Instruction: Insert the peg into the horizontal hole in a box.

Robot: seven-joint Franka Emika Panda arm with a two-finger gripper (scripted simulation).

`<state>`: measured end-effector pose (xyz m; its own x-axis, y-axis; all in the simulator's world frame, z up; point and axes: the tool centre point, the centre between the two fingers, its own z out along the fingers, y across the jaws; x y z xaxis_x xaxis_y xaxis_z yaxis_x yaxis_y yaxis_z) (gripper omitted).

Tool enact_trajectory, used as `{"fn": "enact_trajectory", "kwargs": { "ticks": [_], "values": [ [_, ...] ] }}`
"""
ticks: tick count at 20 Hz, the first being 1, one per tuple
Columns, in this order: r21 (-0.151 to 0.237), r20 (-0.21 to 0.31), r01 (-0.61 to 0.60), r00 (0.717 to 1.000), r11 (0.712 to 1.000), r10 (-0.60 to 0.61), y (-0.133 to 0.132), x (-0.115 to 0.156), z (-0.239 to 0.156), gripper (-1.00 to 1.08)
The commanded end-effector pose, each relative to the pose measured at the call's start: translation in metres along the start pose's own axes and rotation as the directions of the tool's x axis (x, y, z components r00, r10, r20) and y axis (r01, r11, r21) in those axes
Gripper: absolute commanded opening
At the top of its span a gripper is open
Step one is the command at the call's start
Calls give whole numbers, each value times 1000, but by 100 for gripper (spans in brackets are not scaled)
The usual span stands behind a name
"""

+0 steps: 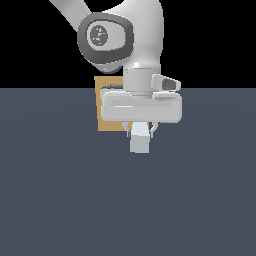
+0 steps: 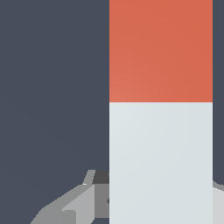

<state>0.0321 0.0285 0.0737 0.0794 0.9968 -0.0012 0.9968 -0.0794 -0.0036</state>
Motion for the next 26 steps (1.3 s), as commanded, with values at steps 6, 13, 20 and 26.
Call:
{"fn": "enact_trajectory", "kwargs": {
  "ticks": [6, 13, 20, 26],
  "values": [
    [-4, 0, 121, 993, 993, -121, -22, 50, -19, -100],
    [0, 0, 129, 992, 992, -129, -25, 54, -18, -100],
    [-2, 0, 130, 992, 992, -130, -24, 53, -20, -100],
    [-3, -1, 130, 992, 992, -130, -27, 68, -20, -100]
  ]
}}
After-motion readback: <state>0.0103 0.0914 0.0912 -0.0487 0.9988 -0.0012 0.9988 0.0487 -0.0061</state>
